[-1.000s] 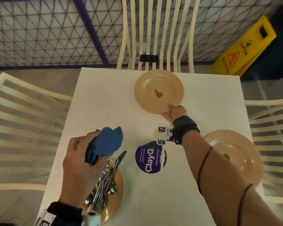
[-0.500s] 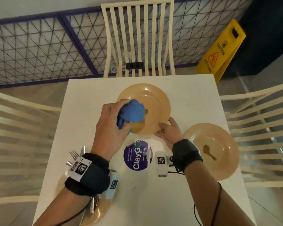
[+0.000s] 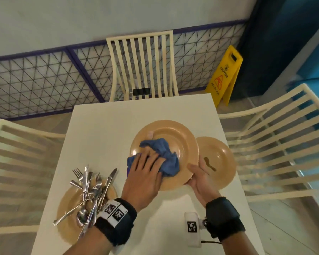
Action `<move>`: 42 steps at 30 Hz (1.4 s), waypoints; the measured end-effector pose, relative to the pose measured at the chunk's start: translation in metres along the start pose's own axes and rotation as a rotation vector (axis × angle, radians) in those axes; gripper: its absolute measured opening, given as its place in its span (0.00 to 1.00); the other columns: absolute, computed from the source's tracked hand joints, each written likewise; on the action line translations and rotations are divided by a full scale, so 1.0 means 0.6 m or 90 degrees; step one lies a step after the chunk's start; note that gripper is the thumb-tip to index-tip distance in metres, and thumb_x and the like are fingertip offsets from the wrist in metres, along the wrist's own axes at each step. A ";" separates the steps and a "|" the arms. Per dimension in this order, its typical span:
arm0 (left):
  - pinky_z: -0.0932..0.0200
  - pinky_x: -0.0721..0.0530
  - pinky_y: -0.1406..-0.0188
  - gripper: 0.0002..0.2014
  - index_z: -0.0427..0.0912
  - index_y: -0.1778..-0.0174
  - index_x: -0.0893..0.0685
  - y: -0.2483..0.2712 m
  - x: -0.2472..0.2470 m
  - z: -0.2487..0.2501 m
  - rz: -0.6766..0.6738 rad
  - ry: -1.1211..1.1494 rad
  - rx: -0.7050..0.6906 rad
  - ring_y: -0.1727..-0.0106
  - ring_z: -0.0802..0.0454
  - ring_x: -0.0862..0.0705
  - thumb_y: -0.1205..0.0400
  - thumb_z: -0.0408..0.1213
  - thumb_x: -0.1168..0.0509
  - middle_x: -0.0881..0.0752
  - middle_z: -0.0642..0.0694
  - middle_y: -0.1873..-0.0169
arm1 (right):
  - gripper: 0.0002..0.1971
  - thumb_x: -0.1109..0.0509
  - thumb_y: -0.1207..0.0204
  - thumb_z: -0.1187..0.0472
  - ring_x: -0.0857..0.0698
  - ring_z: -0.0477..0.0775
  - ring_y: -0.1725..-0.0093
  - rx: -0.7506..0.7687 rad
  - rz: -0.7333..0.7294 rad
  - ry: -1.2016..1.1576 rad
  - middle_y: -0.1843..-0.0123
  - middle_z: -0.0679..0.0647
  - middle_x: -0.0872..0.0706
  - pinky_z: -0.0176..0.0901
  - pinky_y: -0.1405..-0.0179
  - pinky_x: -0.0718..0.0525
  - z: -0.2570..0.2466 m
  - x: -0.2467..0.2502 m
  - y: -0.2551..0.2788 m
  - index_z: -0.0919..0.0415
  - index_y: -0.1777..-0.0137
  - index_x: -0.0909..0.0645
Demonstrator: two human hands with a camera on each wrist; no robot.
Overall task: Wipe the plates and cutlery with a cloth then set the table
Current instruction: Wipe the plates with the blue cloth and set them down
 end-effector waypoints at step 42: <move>0.52 0.55 0.14 0.33 0.60 0.13 0.51 0.057 0.091 0.146 0.067 0.262 -0.030 0.12 0.57 0.65 0.12 0.40 0.45 0.61 0.58 0.12 | 0.21 0.42 0.12 0.68 0.11 0.63 0.40 0.052 -0.139 0.157 0.36 0.57 0.11 0.67 0.56 0.10 -0.087 -0.043 0.167 0.51 0.23 0.26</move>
Point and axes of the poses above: each hand's wrist, its own y-axis away from the middle knuckle, its own x-axis out of the back of the hand, z = x × y, the point moved 2 cm from there along -y, towards the middle knuckle
